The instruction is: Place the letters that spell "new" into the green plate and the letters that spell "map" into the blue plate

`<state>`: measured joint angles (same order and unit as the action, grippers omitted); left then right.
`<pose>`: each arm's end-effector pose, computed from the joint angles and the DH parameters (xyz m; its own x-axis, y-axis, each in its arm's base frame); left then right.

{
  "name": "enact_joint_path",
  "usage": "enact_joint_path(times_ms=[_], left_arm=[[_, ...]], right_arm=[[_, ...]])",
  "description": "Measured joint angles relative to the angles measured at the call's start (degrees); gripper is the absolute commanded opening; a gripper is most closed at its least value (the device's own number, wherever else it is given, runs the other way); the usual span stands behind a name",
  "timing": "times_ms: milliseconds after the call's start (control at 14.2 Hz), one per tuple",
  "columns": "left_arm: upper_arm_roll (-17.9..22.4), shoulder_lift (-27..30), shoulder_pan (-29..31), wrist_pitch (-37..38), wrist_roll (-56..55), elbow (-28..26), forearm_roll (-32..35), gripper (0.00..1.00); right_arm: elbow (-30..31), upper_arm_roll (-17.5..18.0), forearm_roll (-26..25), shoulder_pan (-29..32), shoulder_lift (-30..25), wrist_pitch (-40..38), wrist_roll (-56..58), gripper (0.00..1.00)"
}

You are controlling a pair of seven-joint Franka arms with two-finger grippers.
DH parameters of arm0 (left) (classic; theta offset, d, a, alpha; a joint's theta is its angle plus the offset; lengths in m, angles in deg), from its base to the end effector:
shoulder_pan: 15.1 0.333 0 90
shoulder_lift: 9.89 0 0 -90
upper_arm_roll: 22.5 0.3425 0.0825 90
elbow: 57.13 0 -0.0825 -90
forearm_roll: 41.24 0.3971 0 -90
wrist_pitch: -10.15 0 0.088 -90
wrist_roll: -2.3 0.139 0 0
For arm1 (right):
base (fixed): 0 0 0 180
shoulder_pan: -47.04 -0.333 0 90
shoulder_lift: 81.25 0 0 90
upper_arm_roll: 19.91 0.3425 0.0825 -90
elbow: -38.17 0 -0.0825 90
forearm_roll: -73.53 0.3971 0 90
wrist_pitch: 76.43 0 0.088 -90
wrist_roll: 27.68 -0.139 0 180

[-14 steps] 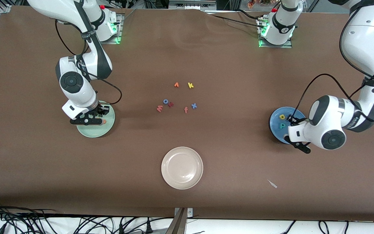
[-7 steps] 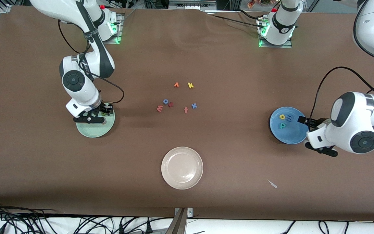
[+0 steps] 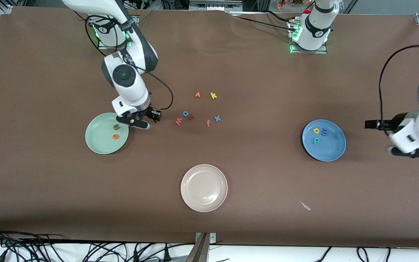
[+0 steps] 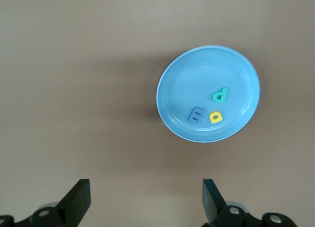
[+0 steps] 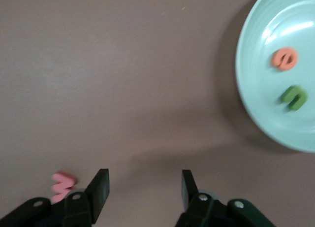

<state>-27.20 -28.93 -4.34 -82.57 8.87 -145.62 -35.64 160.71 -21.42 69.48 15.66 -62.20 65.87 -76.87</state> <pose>0.6372 0.0864 0.4329 0.9653 -0.0194 -0.2605 -0.0300 -0.9989 -0.0369 0.5129 0.2933 0.2321 0.9602 -0.2755 0.0468 -0.2769 -0.9606 0.0261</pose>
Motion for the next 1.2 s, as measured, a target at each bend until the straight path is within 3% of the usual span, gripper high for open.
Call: enact_joint_path(times_ms=[281, 492, 1195], left_arm=[[1.24, 11.84, -3.28, -1.91, -0.58, -5.08, -1.48, 1.00], [1.26, 16.67, -4.71, -1.58, -0.88, -6.67, -2.79, 1.00], [-1.10, 17.79, -4.71, 1.72, -0.86, -7.03, -5.57, 1.00]], right_arm=[[0.02, 2.31, 0.00, -2.21, 2.71, 5.68, -8.35, 0.70], [-0.56, 2.37, 0.00, -5.05, 5.68, 8.61, -12.83, 0.70], [-3.71, 2.17, -0.02, -6.22, 11.08, 11.96, -15.06, 0.69]])
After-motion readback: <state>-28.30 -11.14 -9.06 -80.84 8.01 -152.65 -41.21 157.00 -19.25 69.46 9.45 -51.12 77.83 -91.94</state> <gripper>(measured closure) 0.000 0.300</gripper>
